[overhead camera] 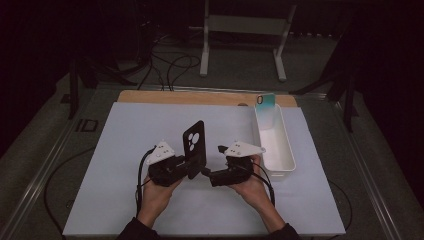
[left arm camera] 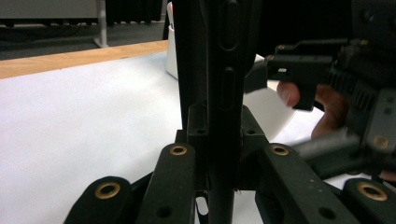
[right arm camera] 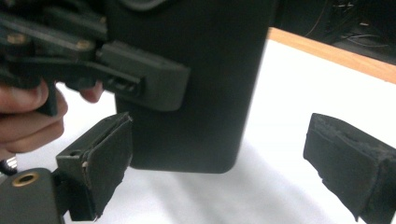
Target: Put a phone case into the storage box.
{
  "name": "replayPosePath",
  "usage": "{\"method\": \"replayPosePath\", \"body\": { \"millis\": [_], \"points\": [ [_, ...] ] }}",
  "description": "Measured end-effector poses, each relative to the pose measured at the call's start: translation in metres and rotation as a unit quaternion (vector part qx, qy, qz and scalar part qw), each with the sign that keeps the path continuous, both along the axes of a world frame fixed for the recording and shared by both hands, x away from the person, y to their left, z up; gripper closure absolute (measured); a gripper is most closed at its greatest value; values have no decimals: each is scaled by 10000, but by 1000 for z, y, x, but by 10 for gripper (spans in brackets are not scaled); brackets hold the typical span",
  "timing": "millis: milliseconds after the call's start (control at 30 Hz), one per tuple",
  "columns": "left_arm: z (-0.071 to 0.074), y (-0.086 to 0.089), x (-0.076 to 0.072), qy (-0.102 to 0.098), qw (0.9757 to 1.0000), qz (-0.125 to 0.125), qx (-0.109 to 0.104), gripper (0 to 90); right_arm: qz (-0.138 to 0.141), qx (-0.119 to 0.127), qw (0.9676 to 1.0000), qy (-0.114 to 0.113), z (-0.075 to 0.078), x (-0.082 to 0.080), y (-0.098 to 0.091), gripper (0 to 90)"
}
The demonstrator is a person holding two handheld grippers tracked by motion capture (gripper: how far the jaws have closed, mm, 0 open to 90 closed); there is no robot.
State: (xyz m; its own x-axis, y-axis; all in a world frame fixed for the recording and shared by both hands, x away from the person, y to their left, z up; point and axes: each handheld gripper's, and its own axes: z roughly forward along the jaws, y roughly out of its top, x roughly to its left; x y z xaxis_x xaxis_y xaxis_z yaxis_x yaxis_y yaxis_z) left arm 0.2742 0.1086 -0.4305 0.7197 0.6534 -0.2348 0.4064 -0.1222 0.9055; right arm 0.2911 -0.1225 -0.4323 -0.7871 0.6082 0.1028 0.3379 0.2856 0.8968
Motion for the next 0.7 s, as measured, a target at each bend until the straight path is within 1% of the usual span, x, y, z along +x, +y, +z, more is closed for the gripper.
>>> {"method": "replayPosePath", "body": {
  "millis": [167,200,233,267,300,333,533,567,700],
  "points": [
    [-2,-3,-2,-66,9999,8,93,807,-81,164,9998,15,11,3,-7,84],
    [-2,-3,-2,-66,9999,8,93,807,-81,164,9998,15,11,3,-7,84],
    [-2,-3,-2,-69,9999,-1,114,807,-91,225,9997,15,17,5,-7,84],
    [-2,-3,-2,-69,9999,-1,114,807,-91,225,9997,15,17,5,-7,84],
    [-3,-3,-2,-70,9999,1,115,807,-91,237,9997,8,19,5,-7,84],
    [-4,-3,-3,-63,9999,0,102,807,-84,276,9996,13,24,7,-6,84],
    [-7,-5,-4,-89,9998,-5,182,807,-57,414,9991,24,32,10,-4,84],
    [-8,-5,-4,-105,9997,-9,221,807,-30,455,9990,35,35,11,-2,85],
    [-9,-7,-5,-116,9997,-26,215,807,3,475,9989,29,40,11,3,96]
  ]
}}
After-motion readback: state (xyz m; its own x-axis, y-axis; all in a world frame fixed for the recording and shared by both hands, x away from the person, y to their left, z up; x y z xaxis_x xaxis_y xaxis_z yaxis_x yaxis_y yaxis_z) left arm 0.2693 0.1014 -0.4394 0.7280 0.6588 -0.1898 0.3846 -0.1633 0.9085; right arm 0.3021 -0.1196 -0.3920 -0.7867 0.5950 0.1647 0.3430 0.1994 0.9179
